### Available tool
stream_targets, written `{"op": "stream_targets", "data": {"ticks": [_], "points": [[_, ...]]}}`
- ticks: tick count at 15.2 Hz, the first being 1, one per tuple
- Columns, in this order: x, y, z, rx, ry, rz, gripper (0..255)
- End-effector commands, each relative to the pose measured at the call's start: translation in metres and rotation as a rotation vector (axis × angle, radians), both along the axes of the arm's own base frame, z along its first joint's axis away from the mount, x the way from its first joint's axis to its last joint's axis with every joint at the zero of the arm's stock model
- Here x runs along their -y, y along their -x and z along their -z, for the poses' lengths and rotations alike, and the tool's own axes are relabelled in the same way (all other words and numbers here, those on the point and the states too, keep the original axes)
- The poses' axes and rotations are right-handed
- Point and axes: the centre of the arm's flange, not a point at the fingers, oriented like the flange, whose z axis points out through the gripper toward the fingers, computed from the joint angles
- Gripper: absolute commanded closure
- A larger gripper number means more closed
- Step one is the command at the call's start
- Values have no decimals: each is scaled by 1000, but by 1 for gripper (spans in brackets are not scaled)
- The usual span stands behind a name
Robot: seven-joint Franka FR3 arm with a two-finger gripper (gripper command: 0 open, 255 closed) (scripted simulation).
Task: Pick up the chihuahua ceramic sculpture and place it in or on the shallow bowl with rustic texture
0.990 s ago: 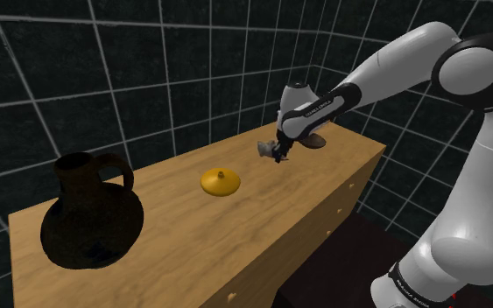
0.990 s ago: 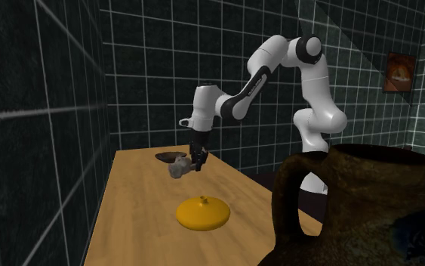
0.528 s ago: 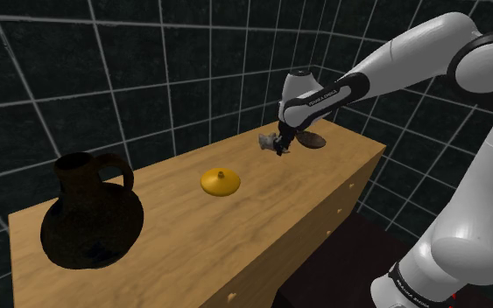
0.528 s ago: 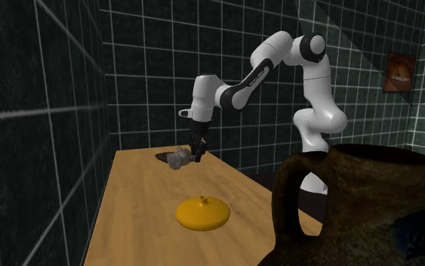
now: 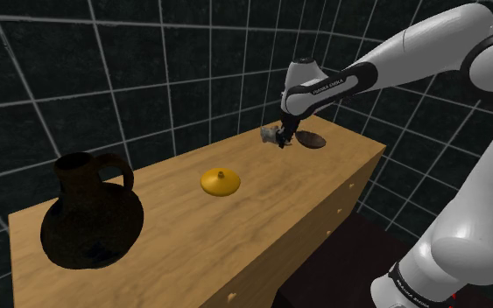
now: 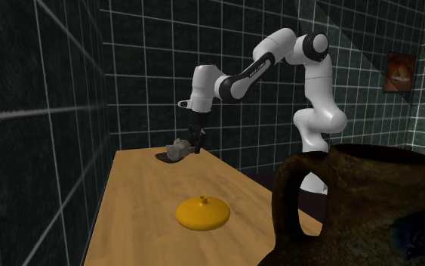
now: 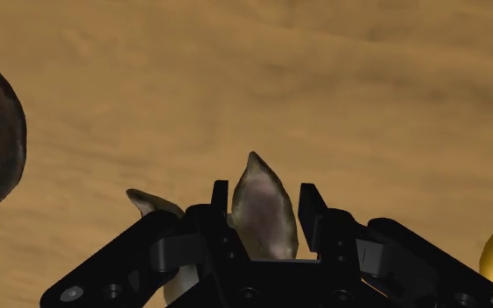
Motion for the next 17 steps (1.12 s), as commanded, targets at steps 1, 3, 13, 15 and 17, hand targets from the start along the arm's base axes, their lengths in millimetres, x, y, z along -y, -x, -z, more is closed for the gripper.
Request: {"op": "stream_targets", "data": {"ticks": [1, 3, 13, 15, 17], "points": [[21, 0, -1, 0, 0, 0, 255], [47, 1, 0, 0, 0, 0, 255], [179, 2, 4, 0, 0, 0, 255], [206, 2, 5, 0, 0, 0, 255], [232, 3, 6, 0, 0, 0, 255]]}}
